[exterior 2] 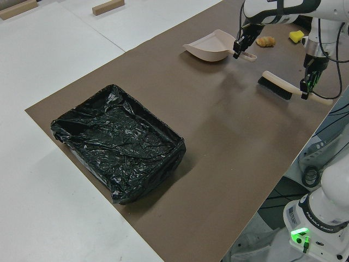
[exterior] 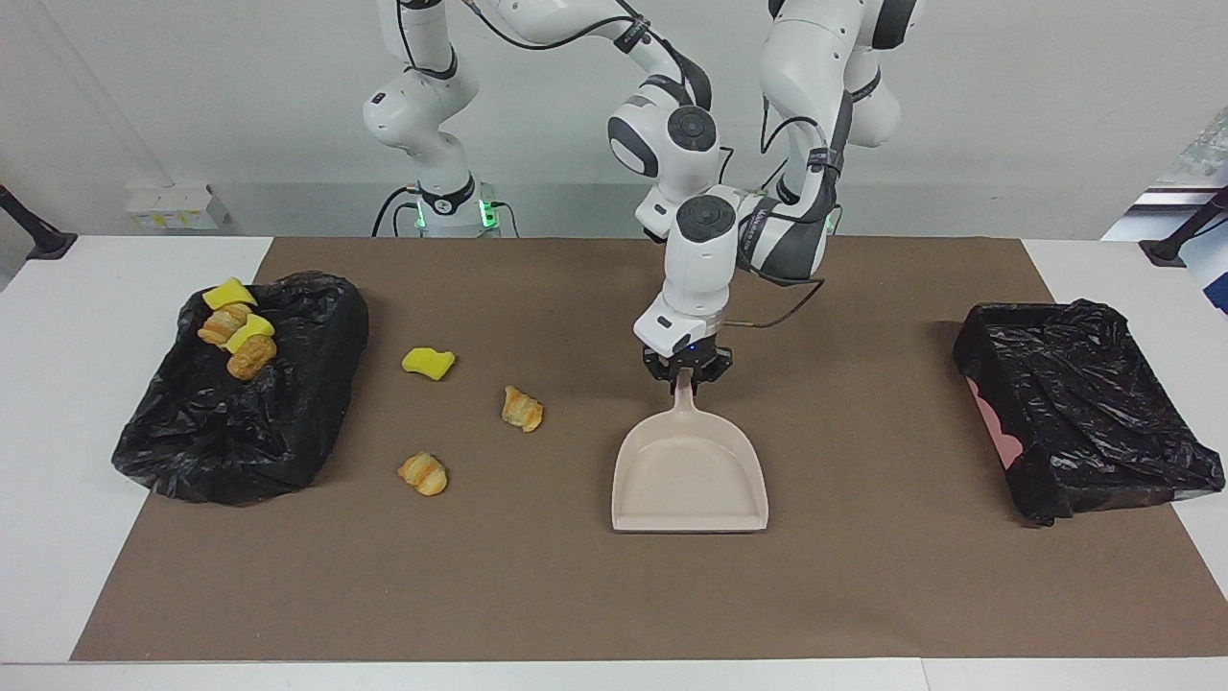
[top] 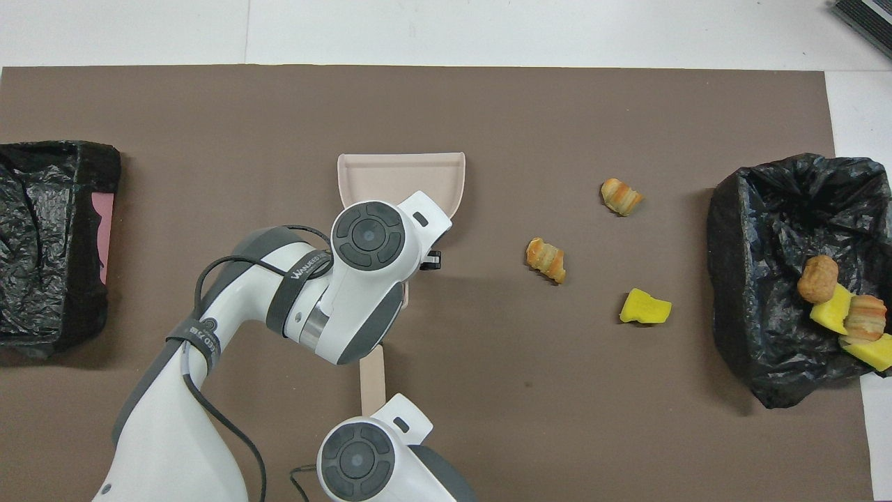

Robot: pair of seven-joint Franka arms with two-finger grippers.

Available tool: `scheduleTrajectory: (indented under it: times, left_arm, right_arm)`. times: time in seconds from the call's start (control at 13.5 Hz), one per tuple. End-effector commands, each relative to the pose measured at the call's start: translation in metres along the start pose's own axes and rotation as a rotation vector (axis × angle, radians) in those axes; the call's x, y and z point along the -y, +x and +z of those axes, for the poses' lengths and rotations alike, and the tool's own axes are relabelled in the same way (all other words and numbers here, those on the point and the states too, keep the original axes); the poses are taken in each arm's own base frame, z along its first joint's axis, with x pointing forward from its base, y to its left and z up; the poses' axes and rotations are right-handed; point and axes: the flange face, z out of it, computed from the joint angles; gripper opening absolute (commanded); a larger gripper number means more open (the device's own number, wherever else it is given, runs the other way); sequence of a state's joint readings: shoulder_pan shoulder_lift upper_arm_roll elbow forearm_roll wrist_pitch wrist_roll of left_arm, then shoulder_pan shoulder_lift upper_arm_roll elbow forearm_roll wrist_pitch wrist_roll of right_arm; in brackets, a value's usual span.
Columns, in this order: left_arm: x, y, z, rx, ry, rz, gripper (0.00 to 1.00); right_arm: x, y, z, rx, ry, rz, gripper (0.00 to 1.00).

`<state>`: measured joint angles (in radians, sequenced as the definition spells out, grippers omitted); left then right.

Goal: Sweep and dump trash in bin

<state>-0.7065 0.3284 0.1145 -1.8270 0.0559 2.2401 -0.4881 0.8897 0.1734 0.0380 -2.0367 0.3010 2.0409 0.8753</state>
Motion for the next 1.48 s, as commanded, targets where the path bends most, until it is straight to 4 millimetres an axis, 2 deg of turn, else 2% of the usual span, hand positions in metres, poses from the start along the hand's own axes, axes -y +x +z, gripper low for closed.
scheduleTrajectory:
  times: [0.0, 0.15, 0.22, 0.37, 0.67, 0.74, 0.81, 1.04, 1.26, 1.33, 1.41]
  left_arm:
    - [0.033, 0.006, -0.025, -0.022, 0.009, 0.119, 0.0]
    - [0.045, 0.007, -0.026, 0.005, 0.021, 0.205, 0.0]
    - [0.062, 0.013, -0.03, 0.002, 0.021, 0.229, 0.0]
    - [0.072, 0.015, -0.029, 0.018, 0.026, 0.339, 0.0]
    - [0.118, 0.025, -0.019, 0.054, 0.03, 0.539, 0.0]
    - [0.122, 0.025, -0.019, 0.058, 0.027, 0.625, 0.0]
    - [0.133, 0.027, -0.017, 0.065, 0.025, 0.711, 0.0]
    - [0.13, 0.024, -0.014, 0.063, 0.013, 1.028, 0.0]
    - [0.13, 0.017, -0.012, 0.076, 0.004, 1.143, 0.0]
    - [0.129, 0.014, -0.01, 0.082, -0.001, 1.217, 0.0]
    - [0.128, 0.01, -0.011, 0.08, -0.002, 1.241, 0.0]
  right_arm:
    - [-0.032, 0.024, -0.027, 0.01, -0.016, 0.093, 0.0]
    - [-0.065, 0.048, -0.06, -0.005, 0.003, 0.142, 0.0]
    - [-0.079, 0.059, -0.074, -0.012, 0.013, 0.173, 0.0]
    - [-0.108, 0.079, -0.097, -0.043, -0.054, 0.204, 0.0]
    - [-0.19, 0.114, -0.099, 0.021, -0.262, 0.312, 0.0]
    - [-0.215, 0.124, -0.1, 0.04, -0.305, 0.345, 0.0]
    - [-0.239, 0.133, -0.098, 0.051, -0.334, 0.38, 0.0]
    - [-0.29, 0.125, -0.081, 0.071, -0.415, 0.44, 0.0]
    - [-0.345, 0.108, -0.045, 0.047, -0.411, 0.468, 0.0]
    - [-0.358, 0.103, -0.025, 0.031, -0.384, 0.44, 0.0]
    - [-0.362, 0.104, -0.011, 0.011, -0.367, 0.417, 0.0]
